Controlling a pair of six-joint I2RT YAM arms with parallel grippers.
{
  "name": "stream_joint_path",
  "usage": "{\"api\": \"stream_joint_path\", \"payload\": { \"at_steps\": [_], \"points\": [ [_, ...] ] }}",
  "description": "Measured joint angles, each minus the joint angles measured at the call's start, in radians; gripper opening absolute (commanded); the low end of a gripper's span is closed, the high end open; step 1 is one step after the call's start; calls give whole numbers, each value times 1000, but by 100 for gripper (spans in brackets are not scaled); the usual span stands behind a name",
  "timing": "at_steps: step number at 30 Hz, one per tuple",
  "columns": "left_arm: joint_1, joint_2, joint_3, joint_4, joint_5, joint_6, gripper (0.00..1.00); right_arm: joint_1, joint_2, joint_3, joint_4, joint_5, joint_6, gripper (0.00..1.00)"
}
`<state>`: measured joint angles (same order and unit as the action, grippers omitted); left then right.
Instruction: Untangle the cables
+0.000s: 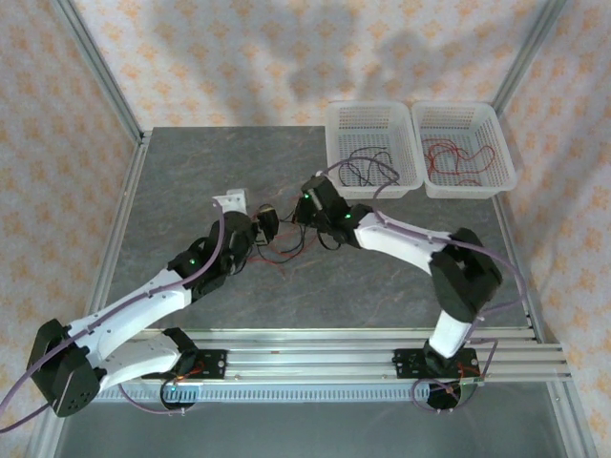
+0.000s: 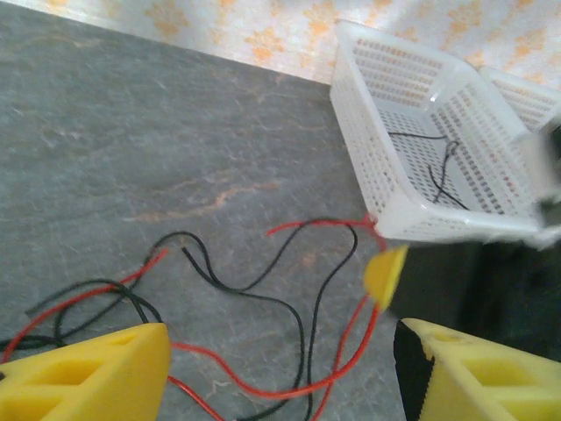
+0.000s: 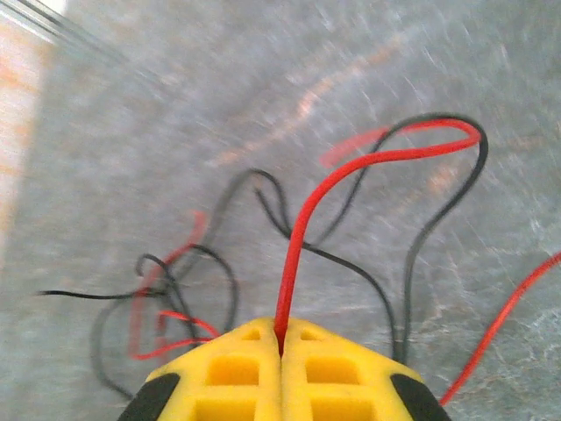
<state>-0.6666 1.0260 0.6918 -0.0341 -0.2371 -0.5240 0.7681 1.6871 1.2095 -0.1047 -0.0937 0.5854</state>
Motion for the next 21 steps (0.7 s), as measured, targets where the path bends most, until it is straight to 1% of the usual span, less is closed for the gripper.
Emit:
{"api": "stream_joint_path", "payload": {
  "at_steps": [5,11,17,21],
  "points": [
    [-1,-48,-114,112,78,-2,68,0,-128,1,0,-11,-11,0],
    [-35,-53,-145,214,134,28,68,0,-192,6,0,-56,-10,0],
    [-81,-5,-130,261,134,106,69,0,-218,17,-4,-108,-2,0],
    [-93,38,-104,278,112,166,69,0,-247,26,-9,-128,6,0]
  ]
}}
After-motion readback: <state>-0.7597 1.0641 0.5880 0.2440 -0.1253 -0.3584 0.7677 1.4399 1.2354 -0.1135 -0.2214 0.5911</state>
